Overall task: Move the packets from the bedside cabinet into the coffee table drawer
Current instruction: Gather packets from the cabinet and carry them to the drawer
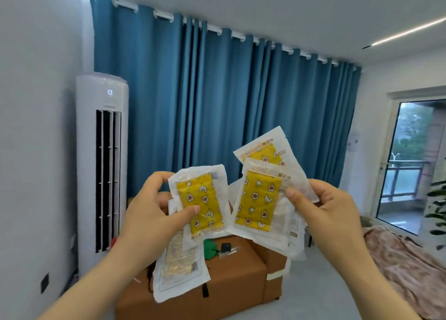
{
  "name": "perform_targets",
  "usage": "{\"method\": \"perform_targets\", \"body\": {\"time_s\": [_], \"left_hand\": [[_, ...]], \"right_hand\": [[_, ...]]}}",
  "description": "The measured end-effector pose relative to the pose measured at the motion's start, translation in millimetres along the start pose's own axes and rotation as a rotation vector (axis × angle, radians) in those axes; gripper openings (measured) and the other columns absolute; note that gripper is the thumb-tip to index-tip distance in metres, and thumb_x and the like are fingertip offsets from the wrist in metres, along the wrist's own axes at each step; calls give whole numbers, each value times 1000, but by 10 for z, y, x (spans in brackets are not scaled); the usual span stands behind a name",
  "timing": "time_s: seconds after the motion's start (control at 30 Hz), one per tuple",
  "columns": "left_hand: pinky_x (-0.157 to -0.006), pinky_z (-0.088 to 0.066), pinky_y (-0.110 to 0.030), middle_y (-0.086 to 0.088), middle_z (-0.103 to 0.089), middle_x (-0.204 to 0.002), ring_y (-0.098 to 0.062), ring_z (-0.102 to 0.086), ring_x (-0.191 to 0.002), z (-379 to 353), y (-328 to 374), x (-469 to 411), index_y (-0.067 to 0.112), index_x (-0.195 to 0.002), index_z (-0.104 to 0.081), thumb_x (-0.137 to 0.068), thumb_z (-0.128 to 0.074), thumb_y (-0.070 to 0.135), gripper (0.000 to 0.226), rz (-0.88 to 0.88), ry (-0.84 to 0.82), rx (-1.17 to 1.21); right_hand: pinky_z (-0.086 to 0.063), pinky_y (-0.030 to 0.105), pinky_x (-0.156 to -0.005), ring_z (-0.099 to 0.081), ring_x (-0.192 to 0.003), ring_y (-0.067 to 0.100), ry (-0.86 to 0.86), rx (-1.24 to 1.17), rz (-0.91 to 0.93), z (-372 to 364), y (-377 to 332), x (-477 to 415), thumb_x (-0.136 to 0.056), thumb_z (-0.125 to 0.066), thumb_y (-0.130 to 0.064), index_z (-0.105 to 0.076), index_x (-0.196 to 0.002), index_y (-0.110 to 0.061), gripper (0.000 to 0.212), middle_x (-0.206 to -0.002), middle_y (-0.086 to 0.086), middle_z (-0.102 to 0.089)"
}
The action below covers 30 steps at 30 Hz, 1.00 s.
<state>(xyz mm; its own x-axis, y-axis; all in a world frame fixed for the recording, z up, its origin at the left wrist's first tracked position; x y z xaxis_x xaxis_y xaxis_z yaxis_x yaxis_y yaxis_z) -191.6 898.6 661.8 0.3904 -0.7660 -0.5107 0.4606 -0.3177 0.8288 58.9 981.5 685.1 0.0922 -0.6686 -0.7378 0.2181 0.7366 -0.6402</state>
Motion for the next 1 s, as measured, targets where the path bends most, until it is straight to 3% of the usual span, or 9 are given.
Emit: {"method": "perform_targets", "body": {"time_s": [0.43, 0.63, 0.77, 1.0], "left_hand": [[-71, -59, -43, 2, -76, -80, -15, -73, -71, -1920, -254, -1288, 27, -106, -51, -75, -77, 14, 43, -50, -167, 144], [-70, -59, -45, 3, -76, -80, -15, -73, -70, -2456, -641, -2033, 29, -103, -51, -74, -78, 15, 42, -81, -240, 180], [-70, -58, -47, 2, -76, -80, -17, -73, -70, -2737, -882, -2594, 30, -102, -51, -74, -78, 15, 42, -97, -297, 229], [-70, -59, -42, 6, -76, -79, -12, -73, -68, -3335, -1195, -3385, 28, -104, -51, -74, -78, 18, 42, -108, -405, 264]], "right_hand": [[-55, 20, -52, -69, -67, 5, 116, 69, -53, 789, 1410, -1068, -86, -65, -20, -70, -84, -28, 9, -76, -13, -73], [-56, 20, -56, -69, -67, 4, 187, 146, -79, 675, 1999, -1488, -86, -66, -19, -70, -82, -30, 12, -77, -13, -73], [-46, 12, -49, -63, -55, 0, 270, 203, -85, 558, 2321, -1792, -85, -66, -19, -72, -81, -25, 9, -72, -12, -73], [-46, 11, -49, -62, -55, 0, 357, 301, -155, 479, 2922, -2199, -86, -67, -14, -74, -82, -19, 10, -70, -9, -73]]}}
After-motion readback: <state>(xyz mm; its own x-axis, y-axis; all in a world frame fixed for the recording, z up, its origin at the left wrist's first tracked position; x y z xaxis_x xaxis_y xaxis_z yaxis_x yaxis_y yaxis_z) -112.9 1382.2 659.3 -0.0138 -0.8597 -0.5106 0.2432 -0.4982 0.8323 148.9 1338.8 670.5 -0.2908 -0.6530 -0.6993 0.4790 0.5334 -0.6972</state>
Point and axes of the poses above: each hand's wrist, its own x-axis away from the middle knuckle, its own z-axis out of the back of the hand, y = z × x, the point moved 5 cm from there along -x, towards the middle knuckle
